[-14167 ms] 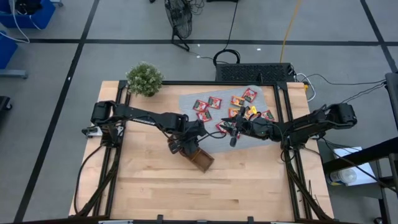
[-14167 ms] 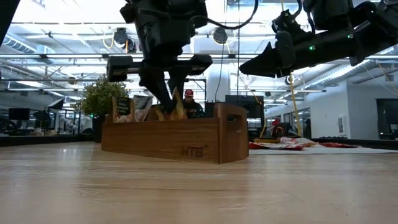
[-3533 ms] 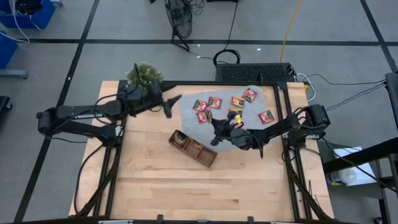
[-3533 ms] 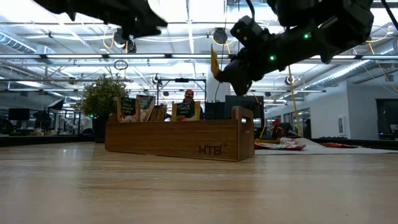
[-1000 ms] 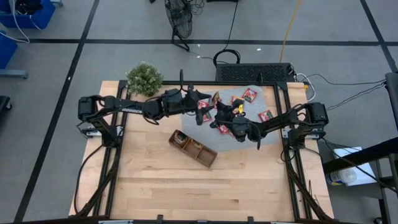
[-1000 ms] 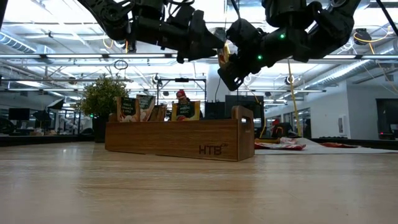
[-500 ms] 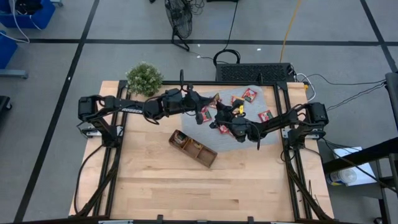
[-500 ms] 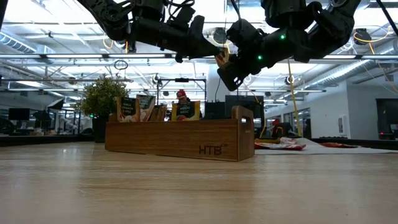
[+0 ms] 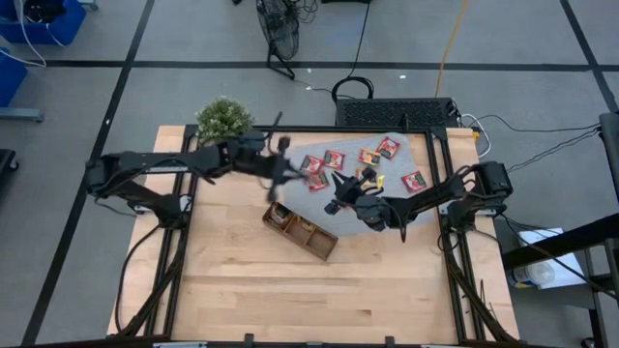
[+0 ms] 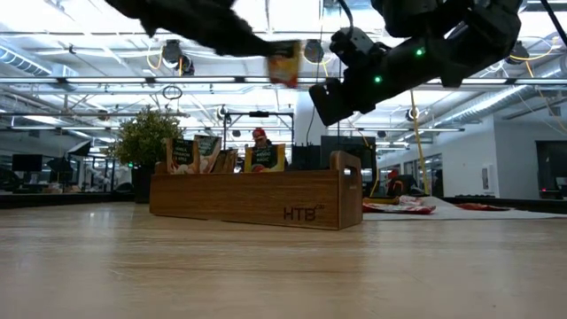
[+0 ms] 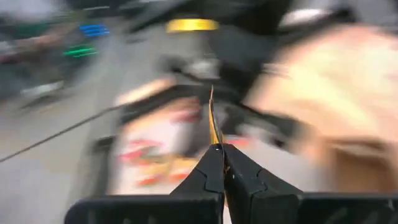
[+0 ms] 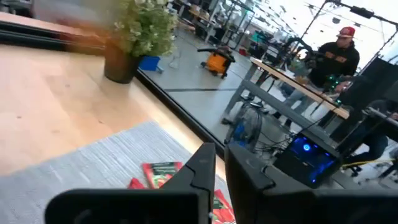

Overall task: Pick & Place Tea
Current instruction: Put the yellow tea bag into the middle section of the wooden organizer

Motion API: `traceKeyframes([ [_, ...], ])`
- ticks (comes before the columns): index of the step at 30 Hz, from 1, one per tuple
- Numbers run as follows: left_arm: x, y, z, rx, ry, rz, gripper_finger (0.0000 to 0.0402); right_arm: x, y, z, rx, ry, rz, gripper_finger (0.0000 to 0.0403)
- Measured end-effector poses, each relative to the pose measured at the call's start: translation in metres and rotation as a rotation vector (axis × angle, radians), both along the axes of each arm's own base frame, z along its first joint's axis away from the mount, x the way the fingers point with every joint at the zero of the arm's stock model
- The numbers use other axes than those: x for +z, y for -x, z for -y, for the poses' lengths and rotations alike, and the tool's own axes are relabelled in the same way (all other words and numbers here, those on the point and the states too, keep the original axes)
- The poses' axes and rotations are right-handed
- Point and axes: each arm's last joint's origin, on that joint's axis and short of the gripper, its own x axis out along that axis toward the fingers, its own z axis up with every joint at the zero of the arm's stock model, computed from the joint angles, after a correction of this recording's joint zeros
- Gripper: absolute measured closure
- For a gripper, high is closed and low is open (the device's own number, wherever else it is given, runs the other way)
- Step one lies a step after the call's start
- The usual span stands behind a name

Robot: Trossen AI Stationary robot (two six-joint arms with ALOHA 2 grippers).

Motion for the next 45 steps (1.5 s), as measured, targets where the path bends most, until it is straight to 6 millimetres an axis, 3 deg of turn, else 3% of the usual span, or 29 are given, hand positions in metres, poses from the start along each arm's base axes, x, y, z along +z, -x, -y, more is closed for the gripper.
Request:
traceKeyframes([
  [5,-0.015,0.038,0.002,-0.453,0.144,-0.049,0.0399,0.002,0.001,-0.006,0.018,0.004,0.000,0.0379],
  [8,-0.030,0.051,0.004,-0.595,0.179,-0.005,0.0399,0.003,0.001,-0.006,0.018,0.005,0.003,0.0380],
  [14,-0.071,0.041,0.015,-0.544,0.093,0.047,0.0399,0.003,0.001,-0.004,0.013,0.005,0.001,0.0380],
  [20,-0.102,0.032,0.033,-0.657,-0.024,0.090,0.0399,0.003,0.001,-0.004,0.012,0.005,0.003,0.0382],
  [34,-0.136,0.007,0.029,-0.569,-0.081,0.062,0.0397,0.003,0.001,-0.003,0.011,0.002,0.011,0.0384],
  [45,-0.142,0.004,0.026,-0.525,-0.152,0.032,0.0398,0.003,0.001,-0.003,0.011,0.003,0.007,0.0385],
])
